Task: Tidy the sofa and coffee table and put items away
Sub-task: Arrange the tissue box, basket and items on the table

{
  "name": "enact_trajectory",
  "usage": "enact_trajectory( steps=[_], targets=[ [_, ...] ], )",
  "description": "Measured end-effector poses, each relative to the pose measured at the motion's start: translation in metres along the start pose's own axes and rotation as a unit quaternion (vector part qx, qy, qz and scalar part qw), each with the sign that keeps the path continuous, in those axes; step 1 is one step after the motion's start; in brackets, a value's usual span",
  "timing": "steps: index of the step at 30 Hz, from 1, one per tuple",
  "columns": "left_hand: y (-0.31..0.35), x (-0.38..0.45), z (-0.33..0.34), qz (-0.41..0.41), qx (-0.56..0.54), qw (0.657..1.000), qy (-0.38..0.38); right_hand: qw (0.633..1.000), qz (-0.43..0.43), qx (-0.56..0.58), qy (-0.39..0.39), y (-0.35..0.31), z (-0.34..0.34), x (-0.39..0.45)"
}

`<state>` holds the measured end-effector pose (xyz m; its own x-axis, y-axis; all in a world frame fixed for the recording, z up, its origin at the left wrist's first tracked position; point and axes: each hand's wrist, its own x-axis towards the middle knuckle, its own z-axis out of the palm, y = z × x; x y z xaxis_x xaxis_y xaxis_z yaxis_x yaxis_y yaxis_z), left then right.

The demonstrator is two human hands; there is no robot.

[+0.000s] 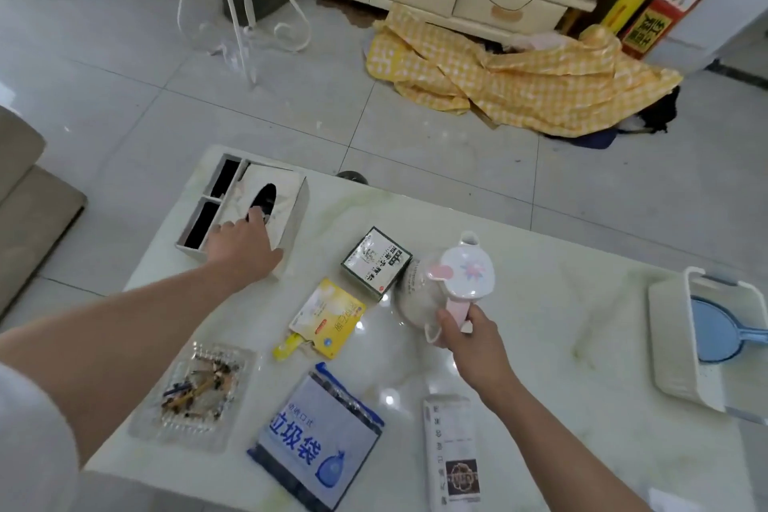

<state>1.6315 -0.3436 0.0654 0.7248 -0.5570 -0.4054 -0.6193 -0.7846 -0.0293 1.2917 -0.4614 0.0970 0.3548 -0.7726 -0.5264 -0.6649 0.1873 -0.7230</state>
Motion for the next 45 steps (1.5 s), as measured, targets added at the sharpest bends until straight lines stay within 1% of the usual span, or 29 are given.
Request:
enact_trajectory(
  steps=[2,4,6,8,12,18,20,22,27,29,33,36,38,40,43,45],
  targets=[
    [0.001,0.007,0.003,-0.019,0.022,0.999,-0.013,1.0,0.007,-0.003,-0.011,-0.004,0.002,0.009],
    [0.003,0.009,0.005,-0.028,0.072,0.997,-0.022,1.0,0.008,-0.013,-0.023,-0.007,0.005,0.016],
    [0.005,0.009,0.003,-0.034,0.092,0.995,-0.012,0.999,0.009,-0.021,-0.033,-0.012,0.006,0.02],
    [0.009,0.01,-0.003,-0.055,0.072,0.996,0.003,0.998,0.006,-0.021,-0.051,-0.011,-0.001,0.024],
    [0.025,0.002,-0.029,-0.069,0.03,0.997,-0.001,0.993,0.02,-0.047,-0.11,0.0,-0.025,0.024],
    [0.068,-0.023,-0.082,-0.069,-0.019,0.997,0.038,0.995,0.031,-0.029,-0.093,0.007,-0.079,0.018],
    [0.086,-0.027,-0.105,-0.054,-0.02,0.997,0.054,0.997,0.027,-0.018,-0.076,0.006,-0.097,0.017],
    [0.11,-0.036,-0.132,-0.021,-0.014,0.996,0.081,0.998,0.022,-0.006,-0.063,0.003,-0.112,0.018],
    [0.203,-0.069,-0.19,0.112,-0.003,0.983,0.149,0.997,-0.01,0.062,-0.039,-0.015,-0.155,0.017],
    [0.249,-0.09,-0.204,0.159,-0.004,0.975,0.155,0.995,-0.025,0.097,-0.021,-0.023,-0.174,0.016],
    [0.345,-0.141,-0.205,0.256,-0.015,0.958,0.128,0.982,-0.021,0.19,0.009,-0.027,-0.214,0.016],
    [0.403,-0.179,-0.173,0.303,-0.05,0.949,0.069,0.965,0.011,0.259,0.029,-0.014,-0.242,0.018],
    [0.433,-0.203,-0.141,0.314,-0.063,0.947,0.034,0.963,0.031,0.267,0.029,0.006,-0.26,0.018],
    [0.452,-0.224,-0.107,0.308,-0.07,0.949,0.008,0.965,0.067,0.253,0.011,0.04,-0.273,0.015],
    [0.464,-0.244,-0.059,0.28,-0.075,0.955,-0.064,0.952,0.131,0.278,-0.002,0.096,-0.276,0.014],
    [0.466,-0.251,-0.03,0.271,-0.073,0.955,-0.099,0.944,0.17,0.281,-0.011,0.126,-0.269,0.018]
  ],
)
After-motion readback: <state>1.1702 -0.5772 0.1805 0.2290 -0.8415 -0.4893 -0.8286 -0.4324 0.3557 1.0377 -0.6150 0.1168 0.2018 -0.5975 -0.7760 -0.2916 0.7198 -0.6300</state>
